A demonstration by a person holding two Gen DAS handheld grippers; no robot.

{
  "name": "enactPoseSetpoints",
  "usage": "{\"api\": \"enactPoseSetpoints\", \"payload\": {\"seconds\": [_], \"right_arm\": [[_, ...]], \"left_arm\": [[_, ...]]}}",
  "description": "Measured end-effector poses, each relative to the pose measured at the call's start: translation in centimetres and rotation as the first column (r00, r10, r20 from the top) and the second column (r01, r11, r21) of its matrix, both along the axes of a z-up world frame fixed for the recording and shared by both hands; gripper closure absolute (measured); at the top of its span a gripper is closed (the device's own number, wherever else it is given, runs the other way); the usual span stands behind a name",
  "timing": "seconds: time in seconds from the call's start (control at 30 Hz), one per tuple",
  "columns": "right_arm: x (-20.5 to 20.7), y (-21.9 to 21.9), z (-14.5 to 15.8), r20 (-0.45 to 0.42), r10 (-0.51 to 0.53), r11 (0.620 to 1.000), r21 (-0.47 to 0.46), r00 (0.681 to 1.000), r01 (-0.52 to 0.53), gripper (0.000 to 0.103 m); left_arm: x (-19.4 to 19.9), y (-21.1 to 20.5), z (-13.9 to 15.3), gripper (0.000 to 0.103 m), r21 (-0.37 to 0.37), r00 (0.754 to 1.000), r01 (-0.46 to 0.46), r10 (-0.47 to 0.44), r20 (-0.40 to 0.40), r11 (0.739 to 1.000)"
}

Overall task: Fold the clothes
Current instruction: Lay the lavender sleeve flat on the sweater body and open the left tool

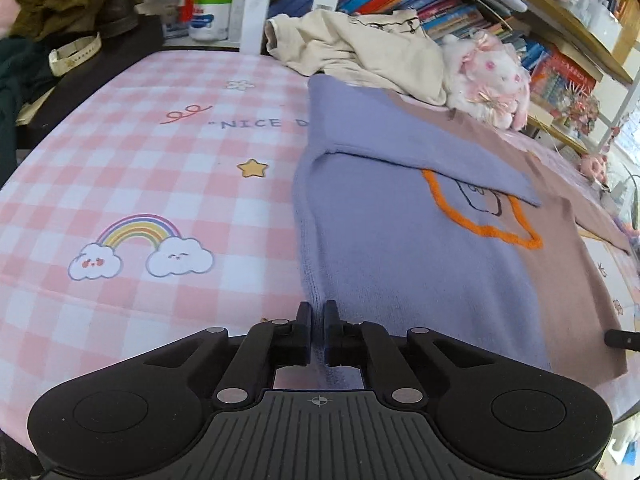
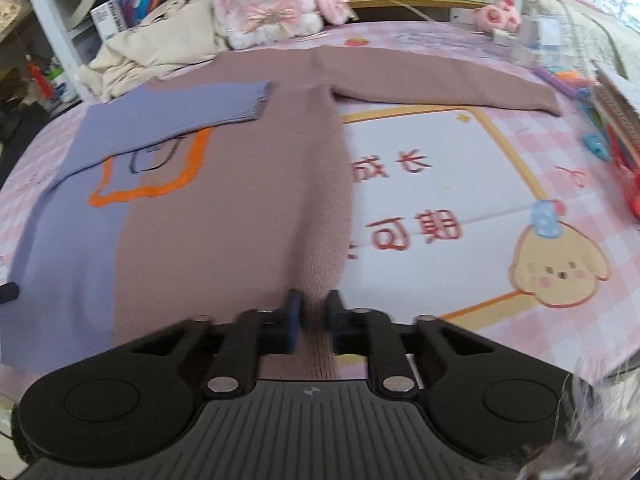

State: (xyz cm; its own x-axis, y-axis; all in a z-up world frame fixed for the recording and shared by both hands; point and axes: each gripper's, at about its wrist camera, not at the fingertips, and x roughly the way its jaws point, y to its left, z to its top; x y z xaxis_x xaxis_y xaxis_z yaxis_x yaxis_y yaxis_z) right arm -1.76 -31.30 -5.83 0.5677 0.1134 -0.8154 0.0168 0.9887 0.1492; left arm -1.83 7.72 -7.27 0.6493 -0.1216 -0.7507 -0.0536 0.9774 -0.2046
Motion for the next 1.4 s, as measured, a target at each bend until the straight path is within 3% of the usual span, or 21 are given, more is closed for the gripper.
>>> {"api": "enactPoseSetpoints", "payload": {"seconds": [0.37, 0.67, 0.77, 0.8, 0.83, 0.87, 1.0, 1.07, 1.2, 1.4], "right_arm": [[-0.4, 5.3, 0.1, 0.003, 0.152, 0.988, -0.034, 0.988, -0.152, 0.092], [-0.9, 5.7, 0.0, 0.003, 0.097, 0.994, -0.055, 0.995, -0.097, 0.092], [-1.0, 5.9, 0.2, 0.007, 0.076, 0.995, -0.067, 0.997, -0.075, 0.089], [-1.2, 5.8, 0.5, 0.017, 0.059, 0.996, -0.069, 0.998, -0.057, 0.084], [-1.4, 5.8, 0.8, 0.031, 0.041, 0.997, -0.069, 0.999, -0.039, 0.071], [-1.7, 5.7, 1.2, 0.055, 0.025, 0.998, -0.061, 0.998, -0.022, 0.057], [-2.9, 5.5, 3.4, 0.137, -0.032, 0.999, -0.032, 0.99, 0.037, 0.046], [-3.4, 5.5, 4.2, 0.16, -0.058, 0.998, -0.017, 0.985, 0.061, 0.039], [-4.7, 5.8, 5.3, 0.186, -0.078, 0.996, -0.025, 0.98, 0.084, 0.031], [-6.4, 5.1, 5.2, 0.167, -0.112, 0.991, -0.056, 0.979, 0.123, 0.024]], "left_arm": [[-0.1, 4.2, 0.6, 0.099, 0.025, 0.999, -0.053, 0.053, -0.003, 0.998], [-0.6, 4.8, 0.2, 0.098, 0.016, 0.999, -0.036, 0.036, -0.008, 0.999], [-0.8, 4.9, 0.3, 0.087, 0.033, 0.999, -0.05, 0.05, -0.001, 0.998], [-0.9, 5.0, 0.5, 0.085, 0.036, 0.999, -0.051, 0.05, 0.005, 0.998], [-1.1, 5.0, 1.0, 0.083, 0.039, 0.998, -0.054, 0.053, 0.019, 0.998], [-1.4, 5.0, 1.4, 0.076, 0.041, 0.998, -0.057, 0.056, 0.035, 0.998], [-3.1, 4.1, 3.6, 0.033, 0.044, 0.99, -0.044, 0.037, 0.138, 0.998], [-3.7, 3.1, 4.4, 0.027, 0.05, 0.983, -0.023, 0.013, 0.182, 0.999], [-3.7, 0.7, 4.4, 0.022, 0.06, 0.981, 0.041, -0.051, 0.187, 0.997], [-3.0, -3.0, 3.5, 0.018, 0.157, 0.979, 0.152, -0.17, 0.109, 0.976]]}}
